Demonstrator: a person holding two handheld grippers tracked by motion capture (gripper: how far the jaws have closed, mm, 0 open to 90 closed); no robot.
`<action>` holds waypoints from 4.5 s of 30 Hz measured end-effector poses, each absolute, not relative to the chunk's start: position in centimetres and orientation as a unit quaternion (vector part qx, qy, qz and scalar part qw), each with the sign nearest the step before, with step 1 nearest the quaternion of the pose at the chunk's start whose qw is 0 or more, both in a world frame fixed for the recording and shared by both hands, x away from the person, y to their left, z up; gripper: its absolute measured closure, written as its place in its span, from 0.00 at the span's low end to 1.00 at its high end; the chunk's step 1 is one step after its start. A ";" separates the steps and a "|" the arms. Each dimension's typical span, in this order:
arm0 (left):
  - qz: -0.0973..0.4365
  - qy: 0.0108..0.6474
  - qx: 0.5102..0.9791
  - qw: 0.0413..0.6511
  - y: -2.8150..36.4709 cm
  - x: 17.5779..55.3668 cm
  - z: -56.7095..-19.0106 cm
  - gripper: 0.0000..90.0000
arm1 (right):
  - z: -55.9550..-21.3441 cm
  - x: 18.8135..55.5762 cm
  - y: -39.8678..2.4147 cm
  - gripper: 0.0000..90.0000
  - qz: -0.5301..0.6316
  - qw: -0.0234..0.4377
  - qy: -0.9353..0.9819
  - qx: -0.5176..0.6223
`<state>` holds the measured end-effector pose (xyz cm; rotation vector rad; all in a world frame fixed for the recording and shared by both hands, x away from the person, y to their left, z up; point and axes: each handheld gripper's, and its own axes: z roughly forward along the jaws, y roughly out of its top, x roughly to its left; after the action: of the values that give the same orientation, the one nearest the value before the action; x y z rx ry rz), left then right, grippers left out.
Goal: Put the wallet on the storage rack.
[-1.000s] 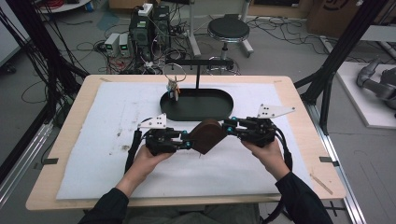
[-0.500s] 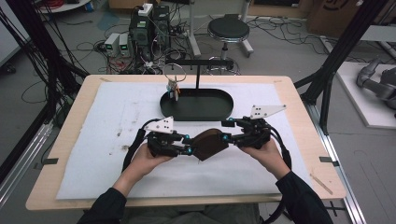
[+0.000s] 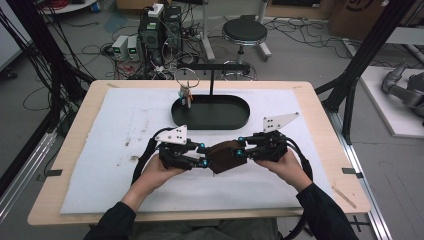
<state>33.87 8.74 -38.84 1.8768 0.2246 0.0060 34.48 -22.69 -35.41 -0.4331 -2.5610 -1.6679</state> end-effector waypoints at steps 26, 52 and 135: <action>-0.009 0.096 0.760 0.643 9.8 33.9 -38.6 0.75 | -35.0 34.4 -23.8 0.54 -0.579 0.023 -0.800 -0.156; -0.026 0.093 0.723 0.684 10.8 34.0 -37.9 0.68 | -35.8 33.9 -23.3 0.76 -0.604 0.017 -0.787 -0.121; 0.154 0.201 0.748 0.614 16.5 30.2 -39.5 0.28 | -39.7 43.7 -17.8 0.76 -0.527 -0.198 -0.766 -0.309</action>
<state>30.23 16.46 -39.51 1.7237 0.4643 0.3543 43.68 -17.84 -39.68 -1.1164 -2.7680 -1.9034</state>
